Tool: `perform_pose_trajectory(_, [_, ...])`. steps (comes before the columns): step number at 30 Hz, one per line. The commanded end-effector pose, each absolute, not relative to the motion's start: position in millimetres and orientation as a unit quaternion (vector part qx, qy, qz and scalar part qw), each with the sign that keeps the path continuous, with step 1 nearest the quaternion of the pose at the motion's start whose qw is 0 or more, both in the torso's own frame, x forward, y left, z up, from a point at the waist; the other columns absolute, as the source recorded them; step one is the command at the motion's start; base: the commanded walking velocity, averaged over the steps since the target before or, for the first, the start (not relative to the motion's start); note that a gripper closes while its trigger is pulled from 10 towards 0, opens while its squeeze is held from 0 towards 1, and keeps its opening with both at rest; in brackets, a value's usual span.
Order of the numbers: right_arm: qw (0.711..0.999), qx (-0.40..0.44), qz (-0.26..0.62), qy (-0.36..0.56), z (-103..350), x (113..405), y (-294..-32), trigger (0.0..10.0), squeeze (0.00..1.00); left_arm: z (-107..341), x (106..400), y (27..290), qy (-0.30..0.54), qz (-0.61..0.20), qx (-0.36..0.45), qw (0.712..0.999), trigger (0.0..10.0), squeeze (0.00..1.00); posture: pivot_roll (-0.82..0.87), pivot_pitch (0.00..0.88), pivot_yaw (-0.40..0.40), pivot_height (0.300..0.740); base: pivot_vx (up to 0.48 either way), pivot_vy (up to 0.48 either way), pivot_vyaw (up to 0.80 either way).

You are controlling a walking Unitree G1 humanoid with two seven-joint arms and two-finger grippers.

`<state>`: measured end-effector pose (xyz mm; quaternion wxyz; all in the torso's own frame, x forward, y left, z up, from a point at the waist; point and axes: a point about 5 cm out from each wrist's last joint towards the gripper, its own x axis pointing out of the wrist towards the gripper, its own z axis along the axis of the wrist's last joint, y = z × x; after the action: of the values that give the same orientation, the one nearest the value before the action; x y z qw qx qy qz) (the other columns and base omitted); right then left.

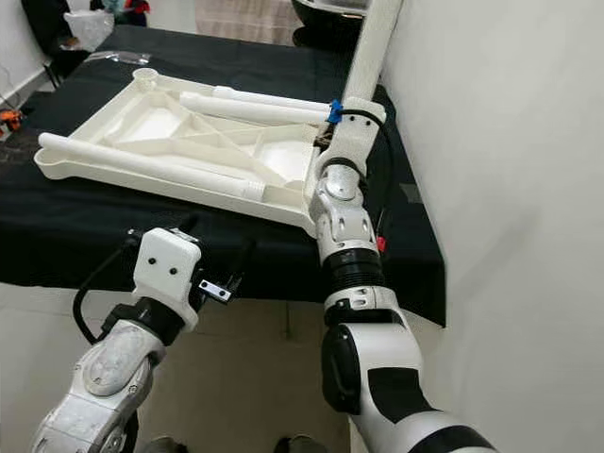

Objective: Building children table

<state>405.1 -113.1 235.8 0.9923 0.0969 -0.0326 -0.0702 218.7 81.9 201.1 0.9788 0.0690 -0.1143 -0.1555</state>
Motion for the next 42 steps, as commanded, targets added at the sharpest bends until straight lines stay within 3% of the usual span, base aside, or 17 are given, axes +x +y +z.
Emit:
perform_pose_trajectory(1, [0.994,0.095,0.005,-0.046,241.7,407.5,-98.4,10.0,1.0,198.6,219.0,79.7,-0.111,-0.159,0.071,0.978,10.0,0.0,0.08,0.054,-0.113,0.74,0.0,0.0,0.0])
perform_pose_trajectory(2, [0.995,0.084,0.038,-0.049,243.7,409.3,-98.3,10.0,0.0,198.8,219.1,79.6,-0.111,-0.159,0.07,0.978,10.0,0.0,0.08,0.054,-0.114,0.74,0.0,0.0,0.0])
perform_pose_trajectory(4, [0.995,0.077,0.052,-0.048,245.0,409.3,-98.6,10.0,0.0,198.9,219.1,79.5,-0.111,-0.159,0.07,0.978,10.0,0.0,0.08,0.054,-0.114,0.74,0.0,0.0,0.0])
perform_pose_trajectory(7, [0.977,0.103,0.185,-0.022,245.4,410.6,-104.2,10.0,0.0,199.1,219.5,79.9,-0.111,-0.157,0.069,0.979,10.0,0.0,0.07,0.057,-0.113,0.74,0.0,0.0,0.0])
perform_pose_trajectory(11, [0.958,0.076,0.277,-0.022,244.7,406.9,-109.2,10.0,0.0,198.8,219.8,79.9,-0.111,-0.157,0.069,0.979,10.0,0.0,0.08,0.056,-0.114,0.74,0.0,0.0,0.0])
perform_pose_trajectory(15, [0.878,0.049,0.475,-0.027,239.5,388.1,-110.5,10.0,0.0,199.6,220.4,80.1,-0.112,-0.156,0.069,0.979,10.0,0.0,0.08,0.059,-0.114,0.74,0.0,0.0,0.0])
perform_pose_trajectory(16, [0.878,0.049,0.475,-0.027,239.5,388.1,-110.5,10.0,0.0,199.6,220.4,80.1,-0.112,-0.156,0.069,0.979,10.0,0.0,0.08,0.059,-0.114,0.74,0.0,0.0,0.0])
perform_pose_trajectory(20, [0.829,0.052,0.557,-0.022,236.2,382.9,-98.8,10.0,0.0,200.7,220.8,80.5,-0.114,-0.155,0.07,0.979,10.0,0.0,0.09,0.059,-0.115,0.74,0.0,0.0,0.0])
perform_pose_trajectory(27, [0.816,0.06,0.574,-0.014,232.8,384.4,-88.5,10.0,0.0,201.6,220.9,80.7,-0.115,-0.154,0.07,0.979,10.0,0.0,0.09,0.059,-0.114,0.74,0.0,0.0,0.0])
perform_pose_trajectory(28, [0.819,0.072,0.569,-0.014,232.8,385.8,-85.5,0.0,0.0,201.6,220.8,80.7,-0.116,-0.154,0.071,0.979,10.0,0.0,0.1,0.063,-0.116,0.74,0.0,0.0,0.0])
perform_pose_trajectory(31, [0.824,0.085,0.56,-0.021,233.3,387.5,-82.5,0.0,0.0,201.9,220.6,80.6,-0.116,-0.154,0.071,0.979,10.0,0.0,0.1,0.062,-0.119,0.74,0.0,0.0,0.0])
perform_pose_trajectory(37, [0.875,0.081,0.475,-0.041,236.6,397.1,-88.7,0.0,0.0,202.1,221.0,81.1,-0.116,-0.152,0.072,0.979,10.0,0.0,0.1,0.062,-0.121,0.74,0.0,0.0,0.0])
perform_pose_trajectory(38, [0.905,0.063,0.418,-0.039,236.2,402.5,-93.4,0.0,0.0,202.1,221.1,81.1,-0.117,-0.152,0.071,0.979,10.0,0.0,0.1,0.062,-0.119,0.74,0.0,0.0,0.0])
perform_pose_trajectory(39, [0.905,0.063,0.418,-0.039,236.2,402.5,-93.4,0.0,0.0,202.1,221.1,81.1,-0.117,-0.152,0.071,0.979,10.0,0.0,0.1,0.062,-0.119,0.74,0.0,0.0,0.0])
perform_pose_trajectory(42, [0.97,0.022,0.243,-0.015,231.9,414.7,-110.8,0.0,0.0,201.9,221.7,80.1,-0.117,-0.154,0.07,0.979,10.0,0.0,0.09,0.06,-0.115,0.74,0.0,0.0,0.0])
